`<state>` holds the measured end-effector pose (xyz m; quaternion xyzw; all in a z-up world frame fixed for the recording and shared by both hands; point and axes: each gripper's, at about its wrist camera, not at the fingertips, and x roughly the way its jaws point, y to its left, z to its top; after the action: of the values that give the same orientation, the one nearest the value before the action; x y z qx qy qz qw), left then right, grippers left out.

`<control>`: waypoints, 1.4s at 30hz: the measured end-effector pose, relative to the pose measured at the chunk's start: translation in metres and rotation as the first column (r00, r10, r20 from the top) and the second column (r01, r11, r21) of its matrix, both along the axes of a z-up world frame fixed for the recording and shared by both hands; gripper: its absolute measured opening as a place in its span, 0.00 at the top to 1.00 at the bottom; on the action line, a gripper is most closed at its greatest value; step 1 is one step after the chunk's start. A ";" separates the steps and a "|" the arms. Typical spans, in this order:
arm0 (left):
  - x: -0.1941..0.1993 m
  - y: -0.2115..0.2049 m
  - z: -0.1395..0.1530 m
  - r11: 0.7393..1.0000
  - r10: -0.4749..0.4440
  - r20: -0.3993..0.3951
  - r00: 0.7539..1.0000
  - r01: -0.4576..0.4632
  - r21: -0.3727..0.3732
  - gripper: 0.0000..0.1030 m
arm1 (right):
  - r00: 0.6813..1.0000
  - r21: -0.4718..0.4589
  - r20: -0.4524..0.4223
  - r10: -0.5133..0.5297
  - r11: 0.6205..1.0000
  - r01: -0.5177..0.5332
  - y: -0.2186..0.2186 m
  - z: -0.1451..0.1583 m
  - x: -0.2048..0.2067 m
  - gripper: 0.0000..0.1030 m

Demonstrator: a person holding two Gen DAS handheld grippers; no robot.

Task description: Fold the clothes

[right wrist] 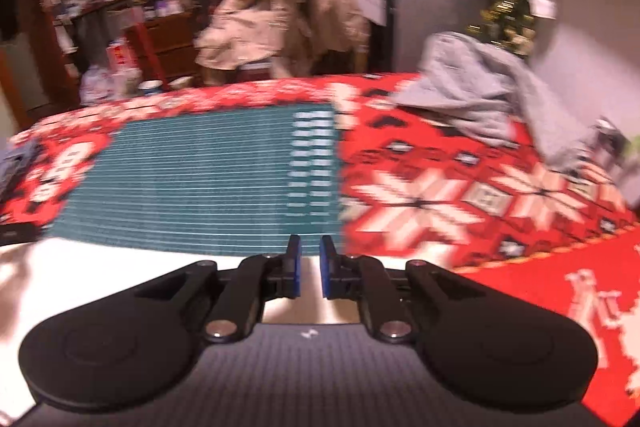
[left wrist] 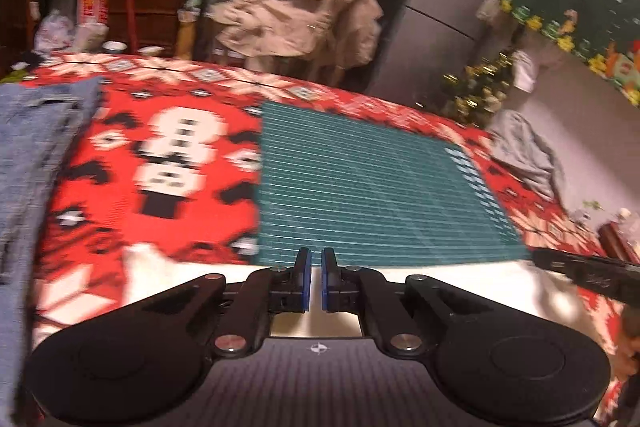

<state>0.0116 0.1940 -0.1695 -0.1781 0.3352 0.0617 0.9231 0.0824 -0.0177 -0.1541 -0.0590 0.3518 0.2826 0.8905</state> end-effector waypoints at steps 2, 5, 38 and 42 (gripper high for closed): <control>0.009 -0.014 -0.002 0.999 -0.041 -0.010 0.999 0.041 -0.006 0.97 | 0.999 0.012 -0.011 0.050 0.999 -0.050 0.017 0.000 -0.009 0.91; 0.021 -0.032 -0.006 0.995 -0.096 -0.014 0.995 0.095 -0.037 0.96 | 0.993 0.025 -0.025 0.111 0.994 -0.110 0.041 -0.002 -0.021 0.91; -0.007 0.018 -0.009 0.998 0.048 -0.001 0.999 -0.048 -0.040 0.96 | 1.000 -0.039 -0.015 -0.011 0.999 0.010 0.029 -0.009 -0.008 0.92; -0.012 0.022 -0.007 0.997 0.055 0.002 0.998 -0.055 -0.049 0.96 | 0.996 -0.046 -0.007 -0.090 0.995 0.090 -0.007 -0.007 0.010 0.93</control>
<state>-0.0004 0.2156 -0.1769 -0.2100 0.3299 0.0784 0.9170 0.0921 -0.0252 -0.1608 -0.0623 0.3643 0.2344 0.8992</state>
